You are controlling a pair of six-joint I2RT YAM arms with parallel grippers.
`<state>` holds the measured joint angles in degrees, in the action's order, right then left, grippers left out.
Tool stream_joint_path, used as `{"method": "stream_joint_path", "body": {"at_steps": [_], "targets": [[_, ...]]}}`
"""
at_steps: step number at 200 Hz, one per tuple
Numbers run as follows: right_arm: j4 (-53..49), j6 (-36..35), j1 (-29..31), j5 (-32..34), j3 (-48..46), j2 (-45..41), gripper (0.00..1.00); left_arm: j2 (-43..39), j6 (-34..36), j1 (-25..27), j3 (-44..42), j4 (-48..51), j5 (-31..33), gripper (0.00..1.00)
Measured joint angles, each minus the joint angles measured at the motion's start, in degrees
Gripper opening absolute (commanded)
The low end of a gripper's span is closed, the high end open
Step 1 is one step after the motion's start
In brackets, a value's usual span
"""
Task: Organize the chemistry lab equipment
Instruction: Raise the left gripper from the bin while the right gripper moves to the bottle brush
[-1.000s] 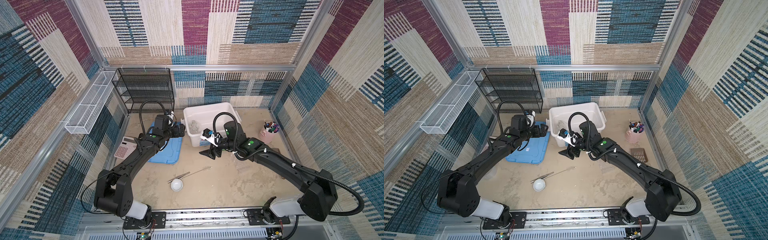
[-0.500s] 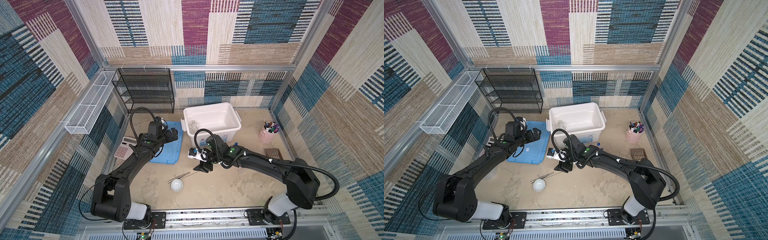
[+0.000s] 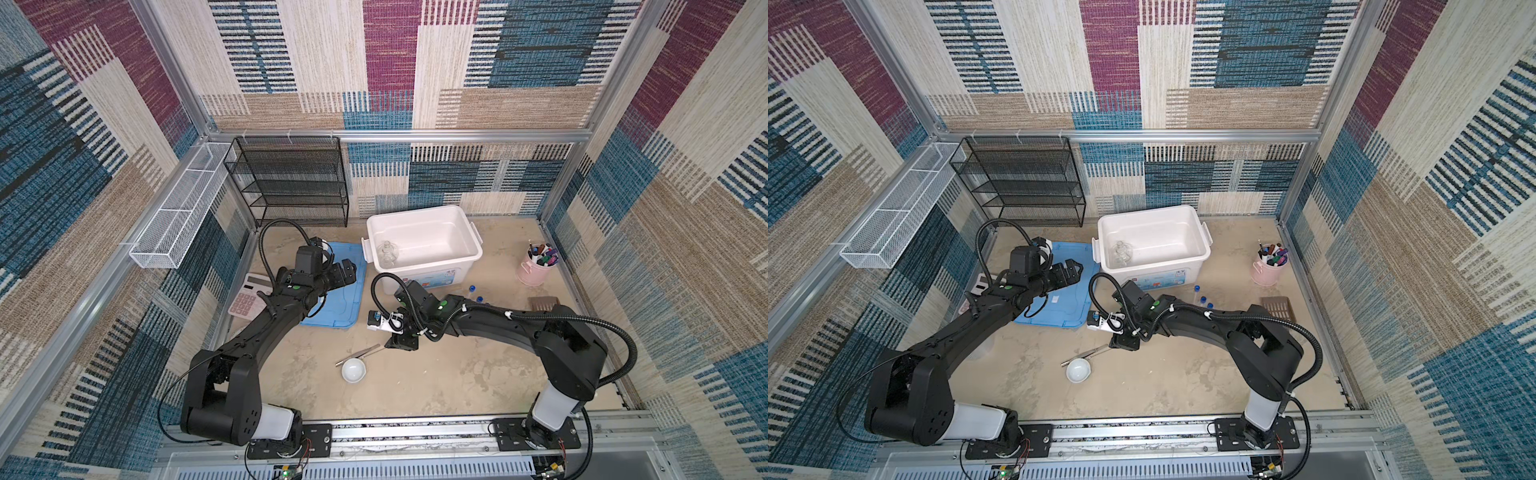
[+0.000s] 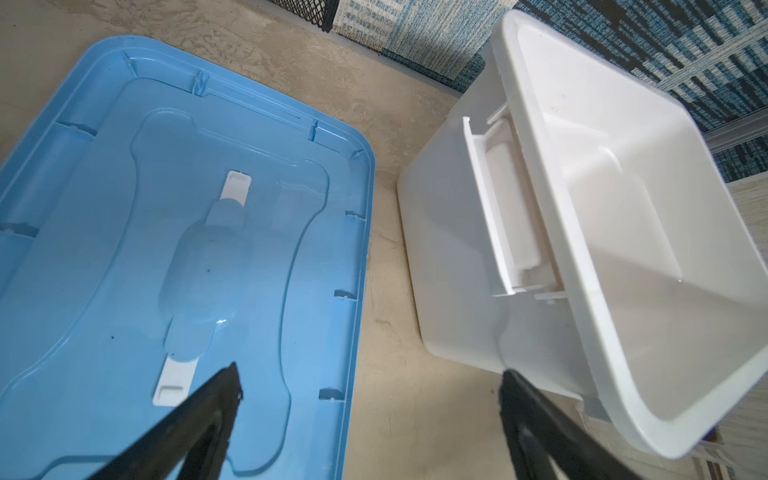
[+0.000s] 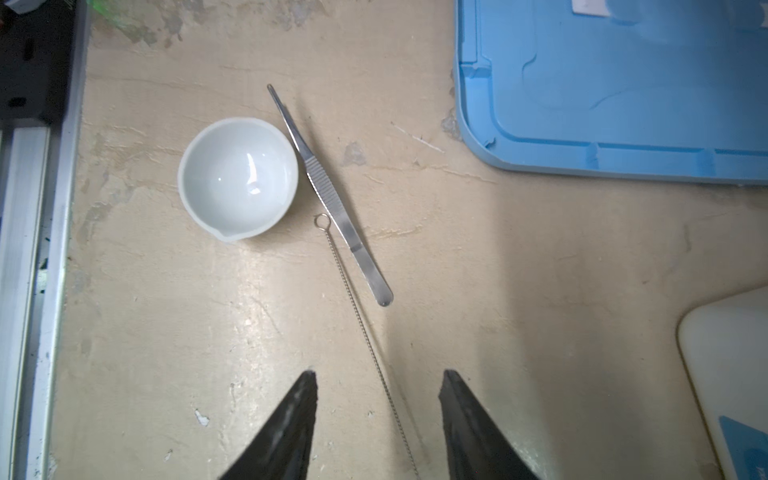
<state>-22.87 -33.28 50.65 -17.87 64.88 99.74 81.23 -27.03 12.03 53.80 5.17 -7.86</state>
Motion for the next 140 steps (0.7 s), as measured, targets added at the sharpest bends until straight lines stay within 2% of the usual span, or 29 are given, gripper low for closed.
{"method": "stream_joint_path", "body": {"at_steps": [106,140], "targets": [[-2.47,-0.63,1.11,5.51,-1.16,4.50,0.43,0.07,0.00,-0.66,-1.14,-0.79,-1.36,0.99],[-2.34,-0.59,1.18,8.39,-2.49,4.83,0.37,0.07,-0.22,-0.79,-1.27,-1.55,-1.51,0.99]]}}
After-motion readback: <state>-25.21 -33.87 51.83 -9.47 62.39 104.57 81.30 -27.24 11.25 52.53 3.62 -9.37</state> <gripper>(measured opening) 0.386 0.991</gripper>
